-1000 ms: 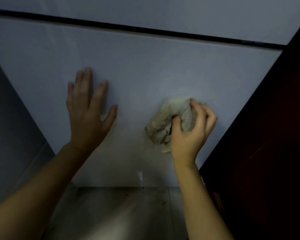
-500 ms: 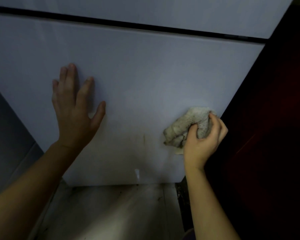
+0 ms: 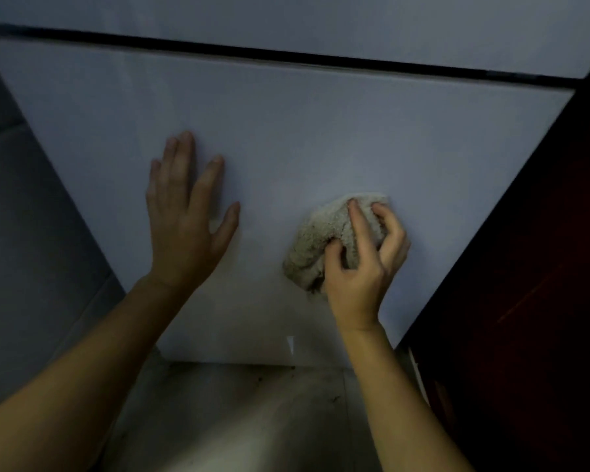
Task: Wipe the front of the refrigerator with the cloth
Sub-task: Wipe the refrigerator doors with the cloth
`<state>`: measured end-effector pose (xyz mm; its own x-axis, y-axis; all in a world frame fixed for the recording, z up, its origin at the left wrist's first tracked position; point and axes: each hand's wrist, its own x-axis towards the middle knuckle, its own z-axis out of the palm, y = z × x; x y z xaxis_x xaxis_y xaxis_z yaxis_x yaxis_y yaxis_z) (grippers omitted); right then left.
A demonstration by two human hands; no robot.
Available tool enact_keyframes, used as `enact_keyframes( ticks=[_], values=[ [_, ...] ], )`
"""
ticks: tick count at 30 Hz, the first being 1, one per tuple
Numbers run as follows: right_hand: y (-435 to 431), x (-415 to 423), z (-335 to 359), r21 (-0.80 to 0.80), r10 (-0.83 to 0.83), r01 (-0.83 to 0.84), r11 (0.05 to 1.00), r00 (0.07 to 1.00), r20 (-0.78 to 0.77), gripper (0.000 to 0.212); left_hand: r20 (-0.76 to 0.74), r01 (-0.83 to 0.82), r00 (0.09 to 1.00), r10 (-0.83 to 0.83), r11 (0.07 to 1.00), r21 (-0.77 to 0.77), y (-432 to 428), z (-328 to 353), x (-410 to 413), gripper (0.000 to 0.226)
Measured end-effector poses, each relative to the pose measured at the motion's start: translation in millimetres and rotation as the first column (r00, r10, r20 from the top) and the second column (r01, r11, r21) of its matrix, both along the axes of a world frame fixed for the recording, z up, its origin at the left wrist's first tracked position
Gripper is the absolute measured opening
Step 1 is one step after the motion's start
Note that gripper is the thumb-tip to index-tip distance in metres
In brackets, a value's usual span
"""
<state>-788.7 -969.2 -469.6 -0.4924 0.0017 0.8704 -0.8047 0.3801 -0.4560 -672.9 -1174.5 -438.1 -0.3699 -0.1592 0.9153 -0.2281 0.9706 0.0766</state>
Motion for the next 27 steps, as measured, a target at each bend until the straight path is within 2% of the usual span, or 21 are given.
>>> enact_keyframes(
  ticks=[5, 11, 15, 19, 23, 27],
  values=[
    [-3, 3, -2, 0.006, 0.0, 0.0, 1.0, 1.0, 0.016, 0.047, -0.014, -0.008, 1.0, 0.008, 1.0, -0.024, -1, 1, 2, 0.059],
    [1, -1, -7, 0.121, -0.024, 0.024, 0.992, 1.0, 0.001, 0.076, -0.028, -0.002, 1.0, 0.002, 1.0, -0.011, 2, 3, 1, 0.056],
    [0, -4, -12, 0.132, -0.069, 0.073, 0.989, 0.997, -0.039, 0.063, -0.034, 0.014, 0.999, -0.014, 1.0, -0.014, 2, 3, 2, 0.055],
    [-6, -1, -19, 0.153, -0.051, 0.063, 0.986, 0.995, -0.085, 0.06, -0.006, 0.016, 1.0, -0.016, 1.0, -0.024, -5, -1, 9, 0.055],
    [-25, 13, -39, 0.319, 0.063, -0.006, 0.948, 0.984, -0.169, 0.054, 0.027, 0.015, 1.0, -0.014, 1.0, -0.024, -13, -17, 21, 0.054],
    [-27, 24, -74, 0.479, 0.162, -0.064, 0.876, 0.973, -0.167, 0.043, 0.112, 0.017, 0.994, -0.013, 0.999, -0.043, -21, -46, 35, 0.056]
  ],
)
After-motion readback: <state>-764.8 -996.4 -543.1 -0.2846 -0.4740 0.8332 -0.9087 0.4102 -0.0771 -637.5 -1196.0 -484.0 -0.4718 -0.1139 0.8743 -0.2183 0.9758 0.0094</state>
